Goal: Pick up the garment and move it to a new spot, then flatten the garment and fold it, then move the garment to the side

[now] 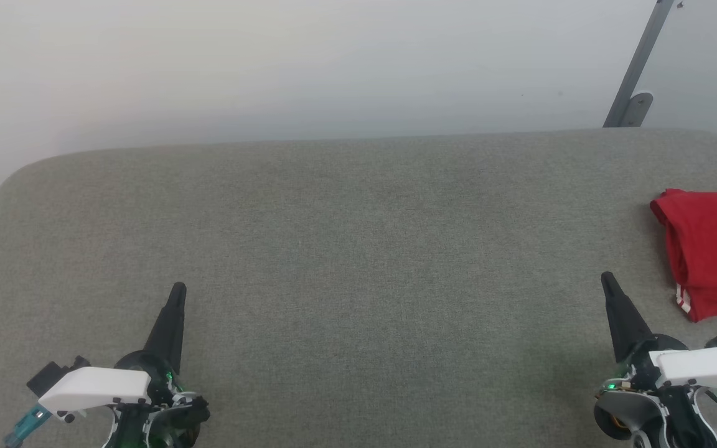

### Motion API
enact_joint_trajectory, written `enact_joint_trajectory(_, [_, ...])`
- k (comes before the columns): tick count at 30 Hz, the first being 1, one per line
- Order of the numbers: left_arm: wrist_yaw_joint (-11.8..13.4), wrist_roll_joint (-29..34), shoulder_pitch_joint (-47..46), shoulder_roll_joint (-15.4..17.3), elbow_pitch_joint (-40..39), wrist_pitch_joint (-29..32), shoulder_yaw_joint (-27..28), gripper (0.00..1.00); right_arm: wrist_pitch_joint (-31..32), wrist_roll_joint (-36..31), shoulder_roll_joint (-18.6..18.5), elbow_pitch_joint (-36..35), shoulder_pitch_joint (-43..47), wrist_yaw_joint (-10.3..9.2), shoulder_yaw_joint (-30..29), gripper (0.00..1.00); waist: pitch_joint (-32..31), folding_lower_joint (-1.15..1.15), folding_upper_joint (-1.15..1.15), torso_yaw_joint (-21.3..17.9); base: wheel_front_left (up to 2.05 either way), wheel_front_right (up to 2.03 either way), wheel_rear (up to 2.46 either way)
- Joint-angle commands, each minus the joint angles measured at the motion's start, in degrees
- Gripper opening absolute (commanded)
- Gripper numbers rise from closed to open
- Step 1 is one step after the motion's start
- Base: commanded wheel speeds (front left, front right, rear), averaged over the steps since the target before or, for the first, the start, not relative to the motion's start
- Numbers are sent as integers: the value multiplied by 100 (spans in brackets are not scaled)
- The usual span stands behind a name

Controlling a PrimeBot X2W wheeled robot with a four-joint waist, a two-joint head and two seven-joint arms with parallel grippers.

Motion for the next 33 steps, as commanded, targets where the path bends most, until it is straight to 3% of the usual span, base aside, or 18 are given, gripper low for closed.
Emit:
enact_joint_trajectory(1, [-14, -18, -64, -14, -13, 18, -1, 0, 16, 23, 21, -17, -32, 0, -3, 0, 0, 0, 0, 0, 0, 0, 0])
enact_joint_trajectory(33, [-14, -19, -64, -14, -13, 17, -1, 0, 15, 25, 20, -16, -30, 0, -1, 0, 0, 0, 0, 0, 0, 0, 0])
